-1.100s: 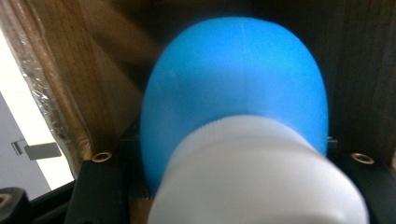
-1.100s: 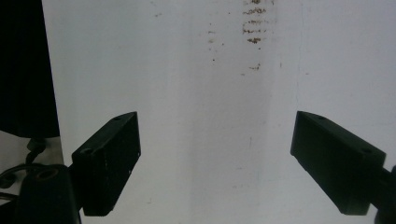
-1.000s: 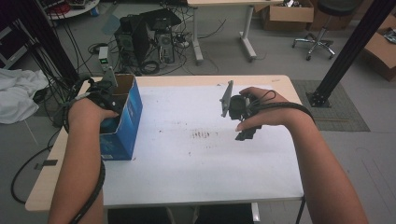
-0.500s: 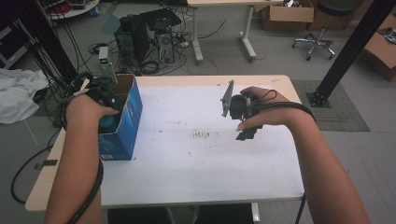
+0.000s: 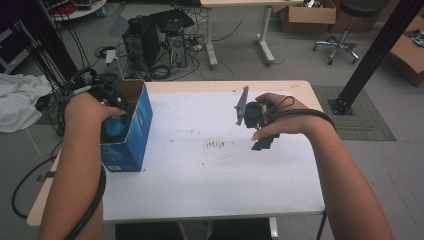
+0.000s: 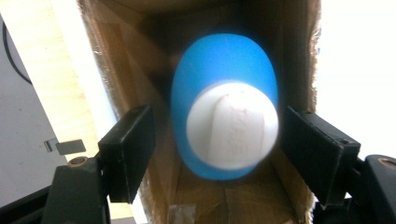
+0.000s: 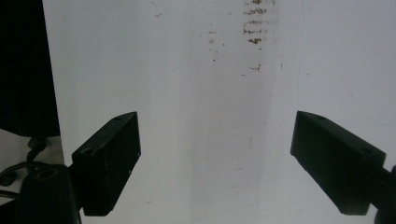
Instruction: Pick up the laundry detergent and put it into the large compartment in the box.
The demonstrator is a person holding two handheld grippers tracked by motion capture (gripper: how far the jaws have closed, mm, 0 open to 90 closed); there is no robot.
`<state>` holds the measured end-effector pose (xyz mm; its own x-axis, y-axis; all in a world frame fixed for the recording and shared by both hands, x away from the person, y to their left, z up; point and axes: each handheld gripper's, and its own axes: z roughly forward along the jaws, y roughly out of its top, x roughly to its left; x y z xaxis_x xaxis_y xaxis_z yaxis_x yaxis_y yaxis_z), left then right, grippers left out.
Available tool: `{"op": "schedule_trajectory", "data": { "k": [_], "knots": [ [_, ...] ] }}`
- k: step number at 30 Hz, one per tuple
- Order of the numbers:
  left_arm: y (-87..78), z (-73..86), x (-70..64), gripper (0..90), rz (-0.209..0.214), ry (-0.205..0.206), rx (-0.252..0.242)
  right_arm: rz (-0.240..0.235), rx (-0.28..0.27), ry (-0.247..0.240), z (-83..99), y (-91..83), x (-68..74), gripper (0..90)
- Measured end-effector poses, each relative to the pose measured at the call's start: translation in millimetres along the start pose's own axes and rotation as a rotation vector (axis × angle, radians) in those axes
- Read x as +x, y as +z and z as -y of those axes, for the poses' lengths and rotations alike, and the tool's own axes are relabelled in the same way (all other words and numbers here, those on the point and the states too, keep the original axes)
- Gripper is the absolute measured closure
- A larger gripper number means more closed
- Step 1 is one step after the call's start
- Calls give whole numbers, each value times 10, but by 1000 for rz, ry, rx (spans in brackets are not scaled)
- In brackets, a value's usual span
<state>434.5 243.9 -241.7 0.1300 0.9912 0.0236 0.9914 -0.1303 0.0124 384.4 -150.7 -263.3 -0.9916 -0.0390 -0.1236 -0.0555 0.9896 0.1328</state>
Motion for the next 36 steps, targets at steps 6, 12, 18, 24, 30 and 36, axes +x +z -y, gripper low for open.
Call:
{"op": "schedule_trajectory", "data": {
  "k": [6, 12, 18, 24, 30, 36],
  "knots": [
    [-102, 4, 29, 228, -6, 16, 10, 1, 1, 3, -9, -10, -3, 162],
    [-179, 9, 32, 180, -12, 19, 3, 4, -2, 3, -5, -30, -8, 162],
    [-294, 27, 40, 157, -20, 34, -10, 4, -1, 7, -5, -43, -10, 162],
    [-370, 26, 0, 107, -32, 47, -14, 6, 1, 5, -11, -49, -9, 162],
    [-449, 3, -71, 46, -33, 81, -28, 8, -6, 9, 5, -72, 6, 162],
    [-558, -16, -155, 3, -30, 123, -47, 10, -7, 15, 41, -101, 14, 162]
  ]
}}
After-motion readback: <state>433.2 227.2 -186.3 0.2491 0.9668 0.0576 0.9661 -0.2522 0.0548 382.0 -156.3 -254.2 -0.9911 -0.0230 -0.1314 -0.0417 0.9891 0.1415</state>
